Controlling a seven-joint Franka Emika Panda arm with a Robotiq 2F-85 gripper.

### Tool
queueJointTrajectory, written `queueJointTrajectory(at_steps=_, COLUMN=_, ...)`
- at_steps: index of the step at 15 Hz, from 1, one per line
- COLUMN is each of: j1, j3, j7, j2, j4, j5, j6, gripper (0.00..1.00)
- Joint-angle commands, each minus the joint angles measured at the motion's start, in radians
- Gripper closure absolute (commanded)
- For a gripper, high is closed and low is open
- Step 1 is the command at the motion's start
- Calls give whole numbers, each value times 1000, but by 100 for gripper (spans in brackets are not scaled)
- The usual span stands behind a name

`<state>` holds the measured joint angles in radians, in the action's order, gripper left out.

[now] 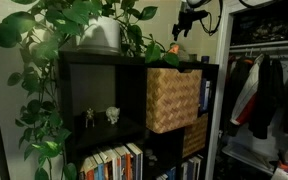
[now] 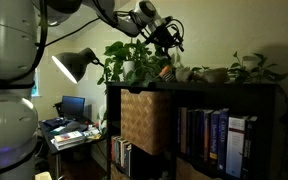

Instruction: Pull out the middle compartment ,remove some socks and close it

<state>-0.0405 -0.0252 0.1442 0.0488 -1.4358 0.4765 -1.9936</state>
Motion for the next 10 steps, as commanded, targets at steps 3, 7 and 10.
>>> queueJointTrajectory(at_steps=3, j1=-8, j3=-27, j7=-80, j2=-119, j4=-64, j5=-130, j6=143, gripper=0)
queueJointTrajectory(at_steps=7, j1=-12, j3=-33, j7=-112, j2=-187, j4=-131, j5=-240, j6=190, gripper=26)
queueJointTrajectory(at_steps=10, j1=-20, j3=-37, j7=-145, j2=-233, j4=-192, j5=-320, j6=226, gripper=46)
